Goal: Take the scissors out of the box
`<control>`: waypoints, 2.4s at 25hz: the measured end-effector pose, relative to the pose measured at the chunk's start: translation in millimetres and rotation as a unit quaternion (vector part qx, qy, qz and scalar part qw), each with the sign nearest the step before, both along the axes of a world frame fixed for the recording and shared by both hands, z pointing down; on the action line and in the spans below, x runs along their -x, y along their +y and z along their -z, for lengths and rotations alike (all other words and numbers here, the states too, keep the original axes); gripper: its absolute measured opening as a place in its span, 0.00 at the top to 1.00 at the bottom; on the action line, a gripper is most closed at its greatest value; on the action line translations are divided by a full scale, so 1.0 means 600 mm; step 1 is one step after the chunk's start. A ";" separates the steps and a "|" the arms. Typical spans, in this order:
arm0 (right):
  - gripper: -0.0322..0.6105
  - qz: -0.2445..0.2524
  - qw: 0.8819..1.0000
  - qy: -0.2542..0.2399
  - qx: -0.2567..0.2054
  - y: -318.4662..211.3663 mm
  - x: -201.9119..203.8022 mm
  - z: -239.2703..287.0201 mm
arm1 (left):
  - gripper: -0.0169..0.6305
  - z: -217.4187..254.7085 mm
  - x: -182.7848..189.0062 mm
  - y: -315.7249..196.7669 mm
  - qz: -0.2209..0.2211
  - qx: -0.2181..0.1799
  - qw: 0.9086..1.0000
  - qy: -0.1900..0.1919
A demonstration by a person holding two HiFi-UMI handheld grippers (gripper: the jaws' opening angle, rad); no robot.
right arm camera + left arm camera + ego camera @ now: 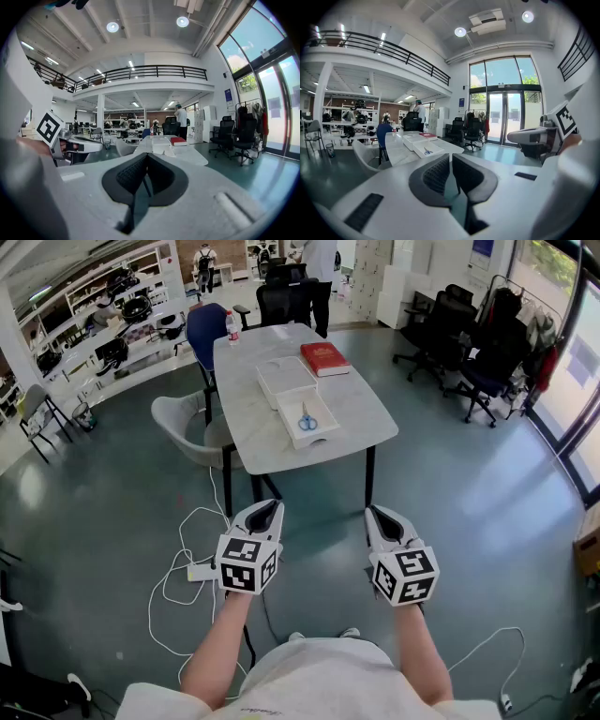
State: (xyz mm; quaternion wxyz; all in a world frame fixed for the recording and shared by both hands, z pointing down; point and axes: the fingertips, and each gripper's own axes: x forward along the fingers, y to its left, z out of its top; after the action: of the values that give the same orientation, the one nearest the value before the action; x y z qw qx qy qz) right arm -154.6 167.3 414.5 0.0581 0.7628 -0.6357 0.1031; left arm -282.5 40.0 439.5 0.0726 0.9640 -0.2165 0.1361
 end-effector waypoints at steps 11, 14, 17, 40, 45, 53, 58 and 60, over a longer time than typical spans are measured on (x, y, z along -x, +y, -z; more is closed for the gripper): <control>0.94 -0.006 1.000 -0.009 0.003 -0.024 -0.010 -0.016 | 0.94 -0.008 -0.018 -0.020 -0.015 0.003 1.000 0.008; 0.94 -0.006 1.000 -0.013 0.004 -0.036 -0.019 -0.020 | 0.94 -0.009 -0.028 -0.033 -0.016 0.006 1.000 0.009; 0.94 0.000 1.000 -0.016 0.004 -0.051 -0.034 -0.027 | 0.93 -0.013 -0.044 -0.047 -0.013 0.007 1.000 0.010; 0.94 0.071 0.996 -0.055 0.005 -0.208 -0.327 -0.038 | 0.71 -0.036 -0.322 -0.179 0.050 0.035 0.998 -0.018; 0.94 0.092 0.993 -0.068 0.000 -0.235 -0.381 -0.043 | 0.67 -0.046 -0.366 -0.203 0.078 0.045 0.996 -0.023; 0.94 0.115 0.991 -0.065 -0.007 -0.260 -0.447 -0.035 | 0.66 -0.045 -0.411 -0.217 0.113 0.047 0.992 -0.028; 0.94 0.123 0.990 -0.066 -0.013 -0.274 -0.461 -0.031 | 0.66 -0.047 -0.422 -0.232 0.123 0.047 0.991 -0.029; 0.94 0.123 0.990 -0.064 -0.016 -0.280 -0.467 -0.029 | 0.66 -0.051 -0.425 -0.238 0.127 0.048 0.990 -0.030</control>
State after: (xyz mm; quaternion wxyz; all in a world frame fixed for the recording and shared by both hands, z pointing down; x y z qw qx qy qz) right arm 125.7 -0.8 432.0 0.0170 0.6718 -0.7284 0.1337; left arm -27.3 -103.0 469.9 0.1289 0.9196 -0.3323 0.1651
